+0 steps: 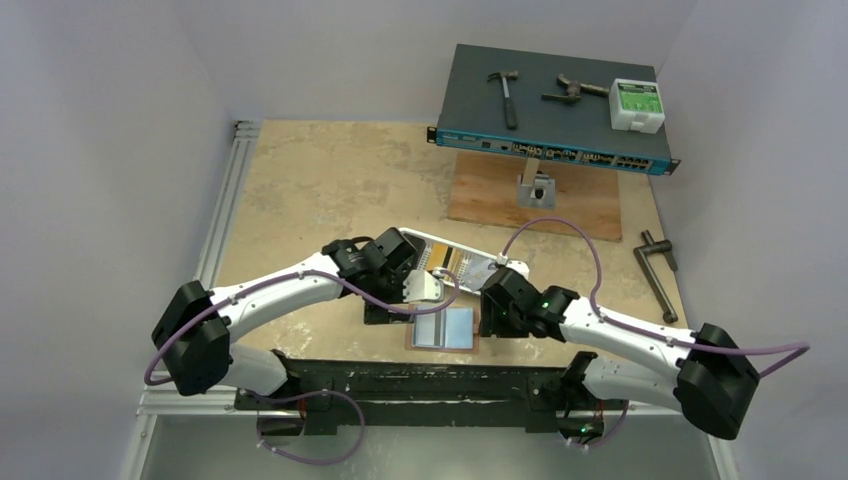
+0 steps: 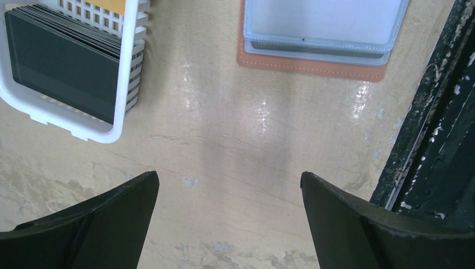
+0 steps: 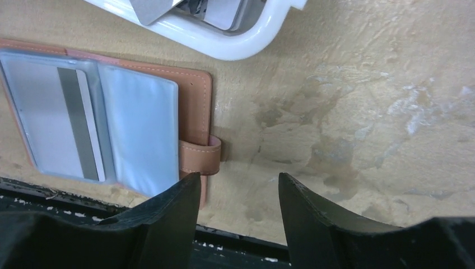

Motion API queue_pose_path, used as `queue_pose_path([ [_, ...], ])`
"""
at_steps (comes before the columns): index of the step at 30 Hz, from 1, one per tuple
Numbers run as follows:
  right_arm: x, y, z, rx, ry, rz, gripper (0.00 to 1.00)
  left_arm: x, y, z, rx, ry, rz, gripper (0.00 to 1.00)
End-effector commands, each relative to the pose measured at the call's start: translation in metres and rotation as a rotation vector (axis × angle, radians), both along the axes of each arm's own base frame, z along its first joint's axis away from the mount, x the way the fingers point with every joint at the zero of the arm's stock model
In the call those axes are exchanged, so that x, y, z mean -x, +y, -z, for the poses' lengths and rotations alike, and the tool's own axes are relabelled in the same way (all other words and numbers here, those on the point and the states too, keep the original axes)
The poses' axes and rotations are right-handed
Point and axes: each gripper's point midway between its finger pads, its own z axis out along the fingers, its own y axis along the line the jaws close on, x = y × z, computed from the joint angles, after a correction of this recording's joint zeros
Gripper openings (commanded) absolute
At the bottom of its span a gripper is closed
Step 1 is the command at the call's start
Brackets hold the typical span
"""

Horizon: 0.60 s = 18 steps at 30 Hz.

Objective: Put the credit cards into the card holder
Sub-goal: Pick up the card holder from the corner of the board.

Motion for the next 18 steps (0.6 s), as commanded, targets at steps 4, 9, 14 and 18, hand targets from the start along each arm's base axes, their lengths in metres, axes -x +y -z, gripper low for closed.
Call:
queue_pose_path([
  [4,-0.003,0.044,-0.003,-0.241,-0.025,-0.036,0.56,0.003,-0.014,0.002,0.1,0.018,-0.026,0.96],
  [9,-0.004,0.046,-0.002,-0.312,-0.054,-0.004,0.57,0.002,-0.018,0.01,0.115,0.007,0.004,0.74],
  [14,-0.005,0.049,0.0,-0.311,-0.056,-0.016,0.58,-0.001,-0.022,0.013,0.121,0.01,-0.004,0.32],
  [18,-0.007,0.053,0.01,-0.287,-0.044,-0.041,0.58,0.002,-0.022,0.021,0.105,0.039,-0.012,0.21],
])
